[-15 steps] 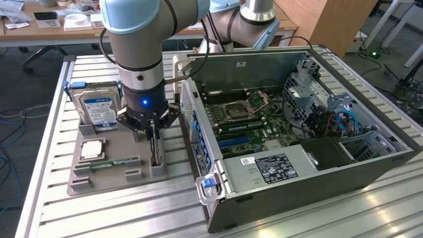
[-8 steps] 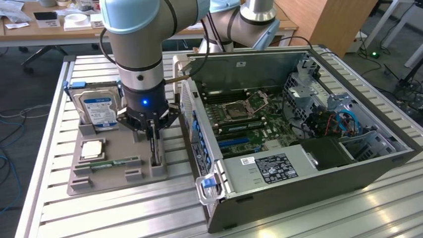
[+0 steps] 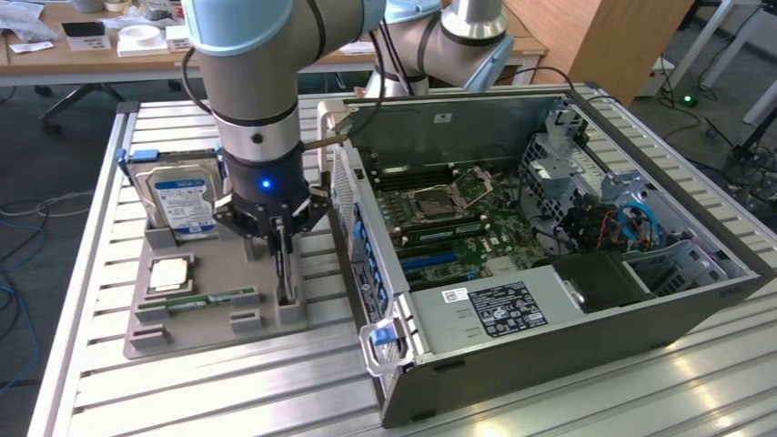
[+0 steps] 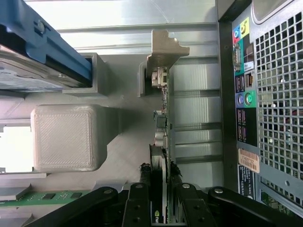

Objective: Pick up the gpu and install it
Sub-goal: 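Pick up the gpu and move the gpu toward the slot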

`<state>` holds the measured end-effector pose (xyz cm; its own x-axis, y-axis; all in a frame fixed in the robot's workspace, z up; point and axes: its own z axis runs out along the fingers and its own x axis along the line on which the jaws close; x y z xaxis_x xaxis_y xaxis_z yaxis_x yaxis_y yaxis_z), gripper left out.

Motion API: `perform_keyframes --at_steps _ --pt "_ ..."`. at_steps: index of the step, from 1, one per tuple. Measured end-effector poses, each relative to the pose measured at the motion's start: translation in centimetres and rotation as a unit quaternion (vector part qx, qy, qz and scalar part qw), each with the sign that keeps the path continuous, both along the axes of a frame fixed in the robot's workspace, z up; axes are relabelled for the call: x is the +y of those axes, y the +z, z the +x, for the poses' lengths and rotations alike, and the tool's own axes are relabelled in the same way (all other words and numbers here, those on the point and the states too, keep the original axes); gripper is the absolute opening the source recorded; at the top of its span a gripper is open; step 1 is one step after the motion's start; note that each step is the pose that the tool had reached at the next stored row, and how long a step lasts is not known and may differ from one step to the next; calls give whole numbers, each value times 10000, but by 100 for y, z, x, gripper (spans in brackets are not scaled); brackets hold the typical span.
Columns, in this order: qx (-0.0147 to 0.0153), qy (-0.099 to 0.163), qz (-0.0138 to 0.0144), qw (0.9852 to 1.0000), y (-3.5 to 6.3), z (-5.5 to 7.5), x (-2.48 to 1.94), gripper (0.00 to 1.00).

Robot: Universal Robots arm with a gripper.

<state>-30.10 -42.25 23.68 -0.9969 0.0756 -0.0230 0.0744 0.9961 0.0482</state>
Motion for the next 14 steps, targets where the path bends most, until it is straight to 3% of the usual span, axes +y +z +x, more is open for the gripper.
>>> perform_keyframes --at_steps 7,14 --pt "-1 0 9 10000 103 0 1 26" --pt "-6 0 20 10000 278 0 3 26"
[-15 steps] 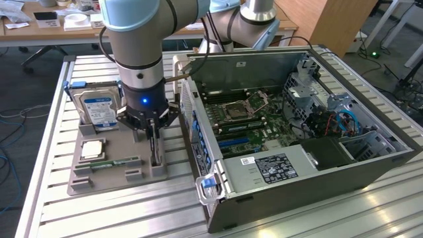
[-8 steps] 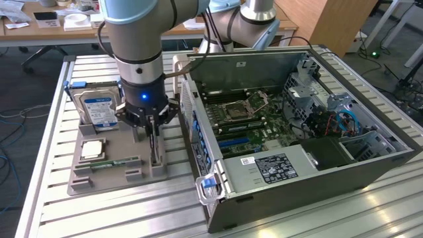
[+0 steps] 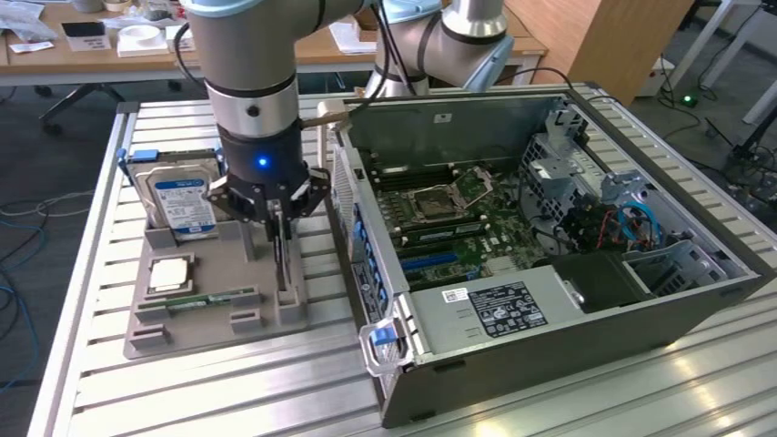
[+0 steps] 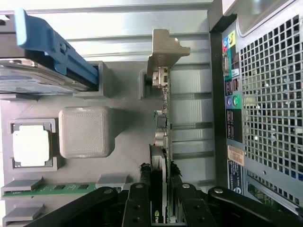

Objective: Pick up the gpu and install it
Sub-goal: 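Pick up the gpu and move the gpu toward the slot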

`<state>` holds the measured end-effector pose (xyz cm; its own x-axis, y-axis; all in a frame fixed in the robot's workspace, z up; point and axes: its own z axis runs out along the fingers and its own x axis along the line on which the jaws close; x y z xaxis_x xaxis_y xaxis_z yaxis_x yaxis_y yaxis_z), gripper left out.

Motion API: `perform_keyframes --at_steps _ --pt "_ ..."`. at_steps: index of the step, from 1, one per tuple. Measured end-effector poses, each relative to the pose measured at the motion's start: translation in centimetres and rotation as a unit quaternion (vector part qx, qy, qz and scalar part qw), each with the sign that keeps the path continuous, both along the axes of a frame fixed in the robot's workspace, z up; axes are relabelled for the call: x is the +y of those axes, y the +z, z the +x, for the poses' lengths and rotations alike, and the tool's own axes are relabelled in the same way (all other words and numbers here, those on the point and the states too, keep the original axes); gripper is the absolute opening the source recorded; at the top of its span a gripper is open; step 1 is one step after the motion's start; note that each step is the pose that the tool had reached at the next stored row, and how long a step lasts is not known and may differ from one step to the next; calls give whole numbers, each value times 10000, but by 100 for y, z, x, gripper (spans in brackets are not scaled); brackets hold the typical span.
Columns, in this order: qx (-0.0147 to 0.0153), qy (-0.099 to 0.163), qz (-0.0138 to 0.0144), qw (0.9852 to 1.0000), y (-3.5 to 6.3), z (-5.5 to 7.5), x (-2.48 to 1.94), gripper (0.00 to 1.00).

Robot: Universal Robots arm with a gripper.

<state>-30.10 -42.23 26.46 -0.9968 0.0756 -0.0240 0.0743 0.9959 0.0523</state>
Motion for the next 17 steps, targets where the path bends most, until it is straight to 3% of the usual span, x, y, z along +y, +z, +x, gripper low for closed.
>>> perform_keyframes --at_steps 9,17 --pt "-5 0 6 10000 302 0 0 26" --pt "-6 0 6 10000 625 0 0 26"
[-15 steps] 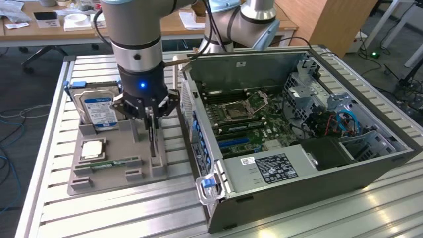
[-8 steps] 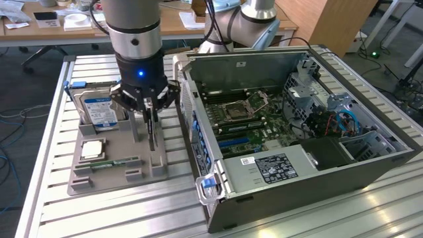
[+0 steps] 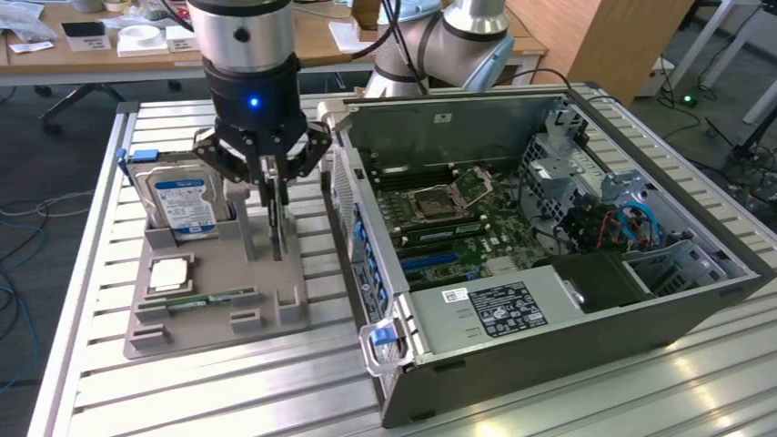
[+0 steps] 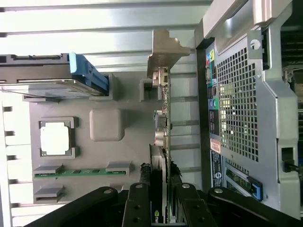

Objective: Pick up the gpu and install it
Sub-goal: 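Pick up the gpu and move the gpu toward the slot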

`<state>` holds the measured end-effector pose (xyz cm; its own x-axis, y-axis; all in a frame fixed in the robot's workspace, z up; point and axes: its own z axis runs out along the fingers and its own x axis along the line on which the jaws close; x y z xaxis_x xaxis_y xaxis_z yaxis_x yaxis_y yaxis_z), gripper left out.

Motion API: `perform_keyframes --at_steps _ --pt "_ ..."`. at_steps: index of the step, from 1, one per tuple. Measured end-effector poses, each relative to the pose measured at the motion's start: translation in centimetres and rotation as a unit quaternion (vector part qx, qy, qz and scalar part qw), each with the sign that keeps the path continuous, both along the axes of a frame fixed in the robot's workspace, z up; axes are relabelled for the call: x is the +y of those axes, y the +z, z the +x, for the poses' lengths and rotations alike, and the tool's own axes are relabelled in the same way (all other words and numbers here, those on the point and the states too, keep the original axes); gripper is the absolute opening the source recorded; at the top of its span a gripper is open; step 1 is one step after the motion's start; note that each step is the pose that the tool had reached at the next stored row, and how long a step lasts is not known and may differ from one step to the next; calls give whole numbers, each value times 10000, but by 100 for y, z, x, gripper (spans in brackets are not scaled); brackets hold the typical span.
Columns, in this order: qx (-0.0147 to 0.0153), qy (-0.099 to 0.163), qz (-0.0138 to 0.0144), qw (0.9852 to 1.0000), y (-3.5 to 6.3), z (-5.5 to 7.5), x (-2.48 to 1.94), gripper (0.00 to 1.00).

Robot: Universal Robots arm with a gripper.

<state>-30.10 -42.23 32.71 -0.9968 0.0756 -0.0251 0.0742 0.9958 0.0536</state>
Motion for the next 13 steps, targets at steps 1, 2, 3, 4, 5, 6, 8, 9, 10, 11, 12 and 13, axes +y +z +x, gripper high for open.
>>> perform_keyframes --at_steps 1,2,3,4,5,6,8,9,10,11,12,13 --pt "0 0 0 10000 44 0 0 26" --pt "-1 0 0 10000 91 0 0 26" --pt "-1 0 0 10000 135 0 0 26" --pt "-2 0 0 10000 180 0 0 26" --pt "-2 0 0 10000 225 0 0 26" --pt "-2 0 0 10000 270 0 0 26" --pt "-3 0 0 10000 358 0 0 26" --pt "-3 0 0 10000 405 0 0 26" --pt "-3 0 0 10000 452 0 0 26" --pt "-4 0 0 10000 495 0 0 26" --pt "-4 0 0 10000 540 0 0 26" --pt "-4 0 0 10000 584 0 0 26"
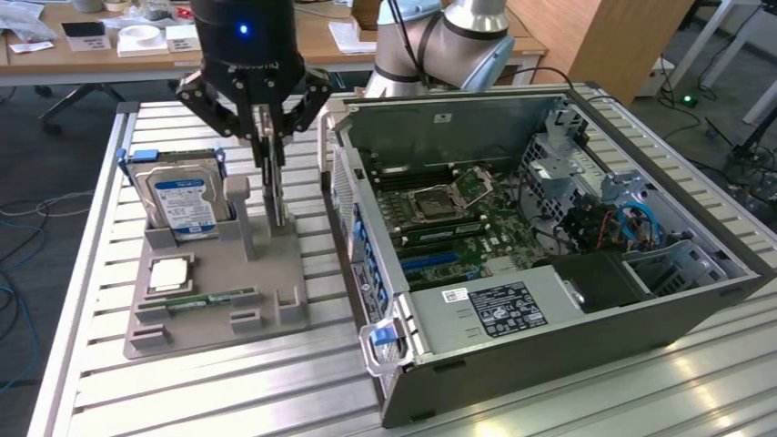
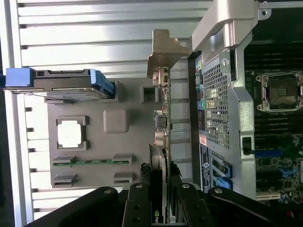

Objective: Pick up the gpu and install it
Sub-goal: 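Pick up the gpu and move the gpu toward the slot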

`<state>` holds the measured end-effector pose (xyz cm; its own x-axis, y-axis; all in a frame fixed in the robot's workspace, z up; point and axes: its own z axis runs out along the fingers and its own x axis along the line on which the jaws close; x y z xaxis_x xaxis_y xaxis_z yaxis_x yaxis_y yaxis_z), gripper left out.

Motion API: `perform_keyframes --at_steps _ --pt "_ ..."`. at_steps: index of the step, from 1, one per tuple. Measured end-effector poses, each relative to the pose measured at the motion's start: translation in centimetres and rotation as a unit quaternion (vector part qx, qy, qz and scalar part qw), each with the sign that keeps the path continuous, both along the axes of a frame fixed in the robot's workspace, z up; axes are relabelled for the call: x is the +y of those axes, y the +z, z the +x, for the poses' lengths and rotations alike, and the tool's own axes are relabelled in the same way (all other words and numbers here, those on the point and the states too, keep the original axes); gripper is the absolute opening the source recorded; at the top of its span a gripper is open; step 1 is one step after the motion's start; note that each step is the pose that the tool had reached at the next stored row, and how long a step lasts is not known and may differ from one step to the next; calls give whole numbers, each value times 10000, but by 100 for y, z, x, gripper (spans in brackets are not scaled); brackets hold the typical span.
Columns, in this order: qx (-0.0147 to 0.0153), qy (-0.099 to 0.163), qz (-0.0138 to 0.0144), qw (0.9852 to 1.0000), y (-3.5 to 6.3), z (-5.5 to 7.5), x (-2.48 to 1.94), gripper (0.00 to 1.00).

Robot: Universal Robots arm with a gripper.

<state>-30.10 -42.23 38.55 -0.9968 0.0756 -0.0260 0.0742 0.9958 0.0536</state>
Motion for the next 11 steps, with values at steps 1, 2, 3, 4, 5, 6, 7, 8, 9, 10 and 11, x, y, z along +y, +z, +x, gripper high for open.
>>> perform_keyframes --at_steps 1,2,3,4,5,6,7,8,9,10,11 --pt "0 0 0 10000 42 0 0 26" --pt "-2 0 0 10000 81 0 0 26" --pt "-2 0 0 10000 119 0 0 26" --pt "-2 0 0 10000 159 0 0 26" --pt "-3 0 0 10000 193 0 0 26" --pt "-3 0 0 10000 225 0 0 26" --pt "-3 0 0 10000 255 0 0 26" --pt "-3 0 -1 10000 281 0 0 26" --pt "-4 0 0 10000 304 0 0 26" --pt "-4 0 0 10000 325 0 0 26" --pt "-4 0 0 10000 341 0 0 26"
